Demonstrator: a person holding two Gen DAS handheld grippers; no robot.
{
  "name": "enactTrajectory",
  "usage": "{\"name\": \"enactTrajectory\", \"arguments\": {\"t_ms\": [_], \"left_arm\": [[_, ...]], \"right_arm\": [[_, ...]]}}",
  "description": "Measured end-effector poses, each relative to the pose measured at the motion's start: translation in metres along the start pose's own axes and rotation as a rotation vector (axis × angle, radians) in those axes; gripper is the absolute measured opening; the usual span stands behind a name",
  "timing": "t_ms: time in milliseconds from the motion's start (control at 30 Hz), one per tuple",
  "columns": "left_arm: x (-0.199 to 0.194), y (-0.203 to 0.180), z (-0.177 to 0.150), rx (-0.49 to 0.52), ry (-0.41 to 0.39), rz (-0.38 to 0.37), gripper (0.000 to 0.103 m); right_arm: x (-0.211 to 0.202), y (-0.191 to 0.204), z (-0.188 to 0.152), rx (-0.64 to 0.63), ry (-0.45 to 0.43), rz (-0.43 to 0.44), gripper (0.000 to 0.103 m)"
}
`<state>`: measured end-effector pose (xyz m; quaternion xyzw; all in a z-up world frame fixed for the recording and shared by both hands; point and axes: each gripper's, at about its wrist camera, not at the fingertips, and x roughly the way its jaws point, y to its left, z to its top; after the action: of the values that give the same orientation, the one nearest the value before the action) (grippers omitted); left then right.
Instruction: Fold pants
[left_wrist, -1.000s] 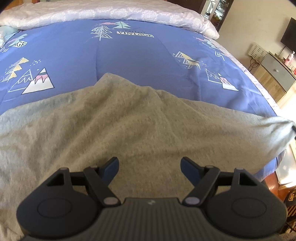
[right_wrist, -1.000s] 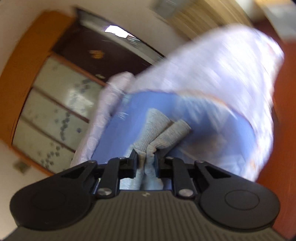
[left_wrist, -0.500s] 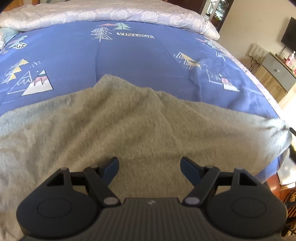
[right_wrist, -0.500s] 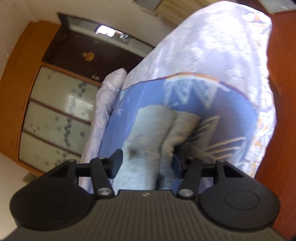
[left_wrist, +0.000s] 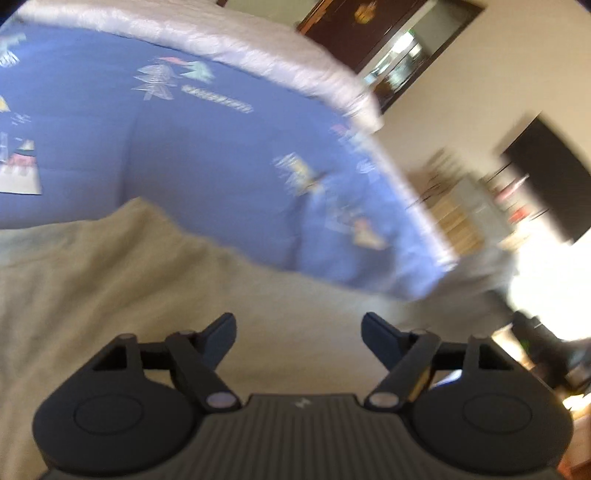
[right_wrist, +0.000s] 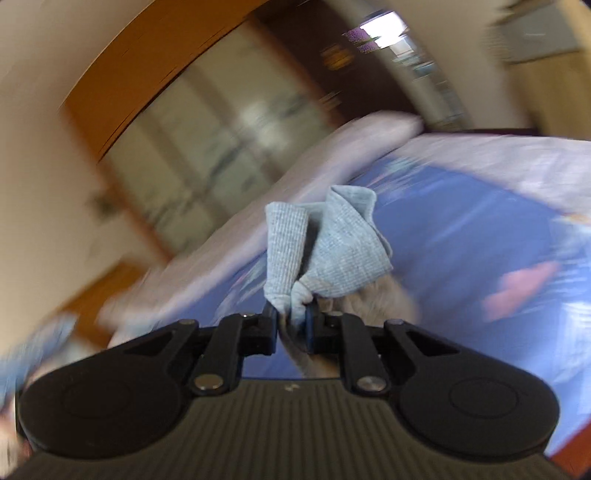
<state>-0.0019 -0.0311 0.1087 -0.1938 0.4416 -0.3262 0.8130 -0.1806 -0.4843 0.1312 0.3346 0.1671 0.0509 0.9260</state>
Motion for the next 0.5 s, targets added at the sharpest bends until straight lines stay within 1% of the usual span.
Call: {"name": "enactTrajectory", "arguments": {"t_ms": [67, 133, 167, 233, 333, 400, 433, 467, 500], "left_arm": [[0.003, 0.002, 0.001, -0.035, 0.007, -0.053, 0.091], [0.009, 0.007, -0.001, -0.063, 0.030, -0.089, 0.094], [0.013, 0.013, -0.003, -0.079, 0.044, -0.104, 0.096], [0.021, 0.028, -0.006, -0.129, 0.066, -0.112, 0.098], [0.036, 0.061, -0.015, -0.276, 0.118, -0.108, 0.098], [0.043, 0.076, -0.021, -0.347, 0.150, -0.097, 0.098], [0.044, 0.079, -0.024, -0.355, 0.155, -0.093, 0.098], [0.042, 0.080, -0.025, -0.347, 0.152, -0.093, 0.098], [0.039, 0.080, -0.025, -0.336, 0.146, -0.093, 0.098]], "right_arm": [[0.027, 0.031, -0.019, -0.061, 0.097, 0.065, 0.017], [0.056, 0.058, -0.044, -0.126, 0.196, 0.109, 0.016], [0.072, 0.069, -0.055, -0.162, 0.241, 0.117, 0.016], [0.097, 0.093, -0.081, -0.229, 0.325, 0.126, 0.016], [0.122, 0.119, -0.113, -0.335, 0.423, 0.166, 0.017], [0.139, 0.134, -0.137, -0.462, 0.505, 0.129, 0.025], [0.145, 0.135, -0.142, -0.499, 0.551, 0.127, 0.035], [0.146, 0.135, -0.144, -0.503, 0.574, 0.147, 0.043], [0.143, 0.133, -0.139, -0.483, 0.580, 0.172, 0.045]]}}
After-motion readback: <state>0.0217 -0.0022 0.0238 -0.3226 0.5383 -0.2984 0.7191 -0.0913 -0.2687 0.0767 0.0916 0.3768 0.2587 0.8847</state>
